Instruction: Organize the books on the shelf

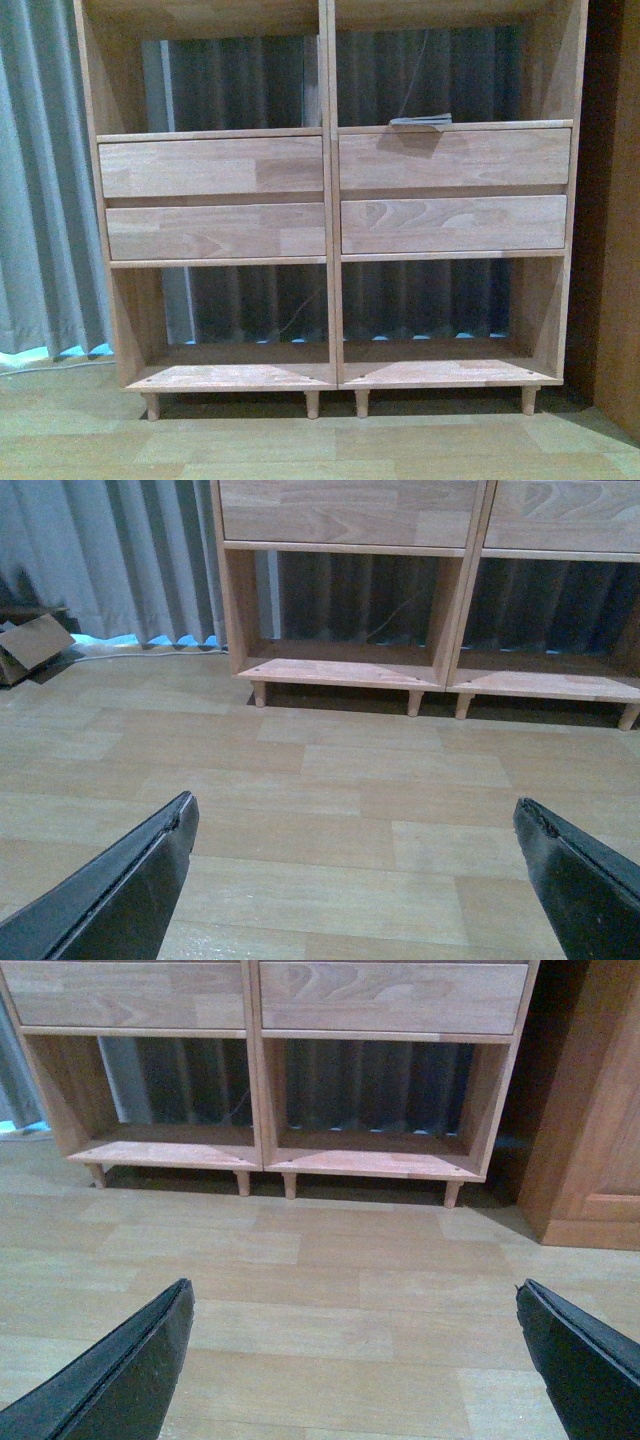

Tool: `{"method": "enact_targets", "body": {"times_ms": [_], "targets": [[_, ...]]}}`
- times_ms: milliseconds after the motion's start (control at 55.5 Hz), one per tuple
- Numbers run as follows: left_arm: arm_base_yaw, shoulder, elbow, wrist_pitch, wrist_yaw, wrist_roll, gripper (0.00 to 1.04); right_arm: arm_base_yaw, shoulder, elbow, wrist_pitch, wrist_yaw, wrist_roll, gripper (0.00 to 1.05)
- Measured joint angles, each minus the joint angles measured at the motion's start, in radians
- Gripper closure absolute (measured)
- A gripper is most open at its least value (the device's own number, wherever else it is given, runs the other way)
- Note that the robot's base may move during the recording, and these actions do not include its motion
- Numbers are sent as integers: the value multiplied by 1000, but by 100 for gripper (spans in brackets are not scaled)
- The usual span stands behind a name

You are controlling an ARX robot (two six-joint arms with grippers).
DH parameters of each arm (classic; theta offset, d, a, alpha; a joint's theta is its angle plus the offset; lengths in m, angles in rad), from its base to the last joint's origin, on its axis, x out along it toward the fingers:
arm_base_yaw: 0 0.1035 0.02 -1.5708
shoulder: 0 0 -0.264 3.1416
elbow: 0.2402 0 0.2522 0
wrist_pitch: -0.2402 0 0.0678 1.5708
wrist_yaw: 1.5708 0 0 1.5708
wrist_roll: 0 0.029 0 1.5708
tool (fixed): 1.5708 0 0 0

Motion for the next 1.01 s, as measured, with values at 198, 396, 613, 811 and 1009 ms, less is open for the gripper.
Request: {"method": "enact_targets", "body": {"times_ms": [198, 396, 613, 811, 1009], "targets": [[0, 0, 0, 0, 0, 0, 7, 0, 0, 0, 0, 0, 0, 7], [0, 0, 0, 0, 0, 0, 7, 0, 0, 0, 0, 0, 0, 7], [0, 0, 0, 0, 0, 0, 7, 0, 0, 0, 0, 0, 0, 7], [0, 0, 0, 0, 0, 0, 7, 0, 0, 0, 0, 0, 0, 7], [0, 0, 0, 0, 0, 0, 7, 0, 0, 0, 0, 0, 0, 7]]}}
